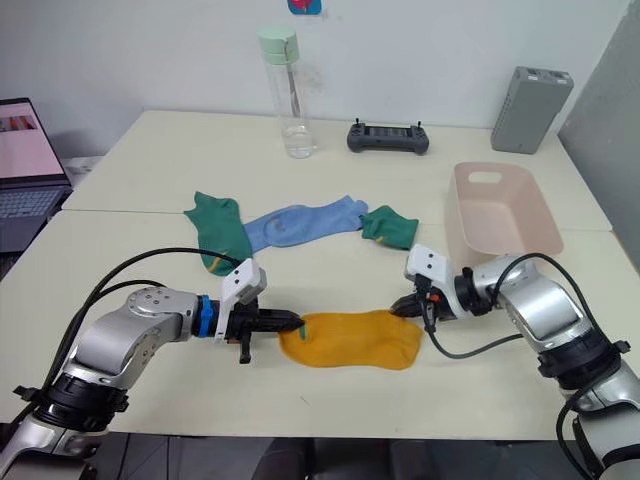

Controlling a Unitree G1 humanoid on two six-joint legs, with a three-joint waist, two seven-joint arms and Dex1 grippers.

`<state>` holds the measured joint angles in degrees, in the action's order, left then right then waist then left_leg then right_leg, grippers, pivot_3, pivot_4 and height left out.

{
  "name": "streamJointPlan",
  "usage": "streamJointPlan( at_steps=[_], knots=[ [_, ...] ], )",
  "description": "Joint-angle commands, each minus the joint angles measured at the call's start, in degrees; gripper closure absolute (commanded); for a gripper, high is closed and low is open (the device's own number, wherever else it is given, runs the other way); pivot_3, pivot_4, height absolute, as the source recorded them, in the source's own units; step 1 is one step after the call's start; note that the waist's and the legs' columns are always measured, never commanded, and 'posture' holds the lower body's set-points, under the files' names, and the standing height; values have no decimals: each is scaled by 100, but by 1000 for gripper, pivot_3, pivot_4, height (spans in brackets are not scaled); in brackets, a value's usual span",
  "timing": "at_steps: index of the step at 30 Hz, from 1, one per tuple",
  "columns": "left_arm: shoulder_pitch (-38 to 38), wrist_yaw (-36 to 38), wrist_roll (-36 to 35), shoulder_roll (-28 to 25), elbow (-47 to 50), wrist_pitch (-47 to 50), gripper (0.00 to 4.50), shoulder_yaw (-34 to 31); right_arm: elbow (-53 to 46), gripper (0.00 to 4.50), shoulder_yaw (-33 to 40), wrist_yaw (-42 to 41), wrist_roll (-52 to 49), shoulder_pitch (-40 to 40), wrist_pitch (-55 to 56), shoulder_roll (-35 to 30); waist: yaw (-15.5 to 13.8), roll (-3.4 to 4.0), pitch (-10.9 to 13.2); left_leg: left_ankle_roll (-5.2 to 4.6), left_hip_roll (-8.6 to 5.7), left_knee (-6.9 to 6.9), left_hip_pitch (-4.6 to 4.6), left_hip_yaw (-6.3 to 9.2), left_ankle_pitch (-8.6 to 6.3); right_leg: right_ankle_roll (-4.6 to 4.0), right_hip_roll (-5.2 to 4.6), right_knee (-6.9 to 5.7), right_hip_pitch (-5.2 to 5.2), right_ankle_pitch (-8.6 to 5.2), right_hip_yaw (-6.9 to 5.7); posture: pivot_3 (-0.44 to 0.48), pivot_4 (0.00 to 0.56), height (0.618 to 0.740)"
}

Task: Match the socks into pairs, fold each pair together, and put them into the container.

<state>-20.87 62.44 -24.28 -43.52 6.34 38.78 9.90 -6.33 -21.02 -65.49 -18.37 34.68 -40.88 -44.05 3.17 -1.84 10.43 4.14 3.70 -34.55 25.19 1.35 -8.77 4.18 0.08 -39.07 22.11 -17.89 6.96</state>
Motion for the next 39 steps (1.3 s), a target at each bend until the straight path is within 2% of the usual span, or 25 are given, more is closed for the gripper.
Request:
streamJointPlan(
  at_steps=[1,26,27,28,32,34,37,39],
  knots=[
    [-84,-38,111,39,22,-32,4473,44,-17,4500,31,-119,119,95,101,-24,0,0,0,0,0,0,0,0,0,0,0,0,0,0,0,0,150,740],
    [-188,-50,483,271,-249,-372,4473,80,374,4500,65,-70,564,64,474,279,2,0,0,0,0,-4,0,1,0,2,0,-2,-2,2,-1,0,150,740],
    [-189,-40,466,281,-231,-347,4494,85,398,4281,120,-40,564,60,534,310,2,0,0,0,0,-4,0,1,0,2,0,-2,-2,2,0,0,150,740],
    [-197,-41,462,287,-230,-339,4296,79,410,4025,187,-28,535,76,538,332,2,0,0,0,-1,-5,0,0,0,2,0,-2,-2,2,0,0,150,740],
    [-186,-32,413,230,-205,-347,3259,-67,358,2762,572,190,407,113,494,431,2,0,0,0,0,-5,0,1,0,2,1,-3,-2,2,-1,0,150,740],
    [-238,-50,414,219,-224,-737,2665,-310,251,2097,949,387,249,149,379,490,1,0,0,0,0,-5,0,1,0,2,0,-3,-3,2,0,0,150,740],
    [-314,42,260,262,-48,-1320,2665,-671,-174,2097,1338,462,-64,36,302,519,-9,0,0,0,0,-5,1,2,0,-21,0,-3,-3,16,-1,0,150,740],
    [-279,251,270,238,163,-1725,2665,-653,-617,2097,1349,347,-204,-226,628,592,-11,0,0,0,0,-3,0,3,0,-23,0,-2,-4,16,-2,0,150,740]
  ],
)
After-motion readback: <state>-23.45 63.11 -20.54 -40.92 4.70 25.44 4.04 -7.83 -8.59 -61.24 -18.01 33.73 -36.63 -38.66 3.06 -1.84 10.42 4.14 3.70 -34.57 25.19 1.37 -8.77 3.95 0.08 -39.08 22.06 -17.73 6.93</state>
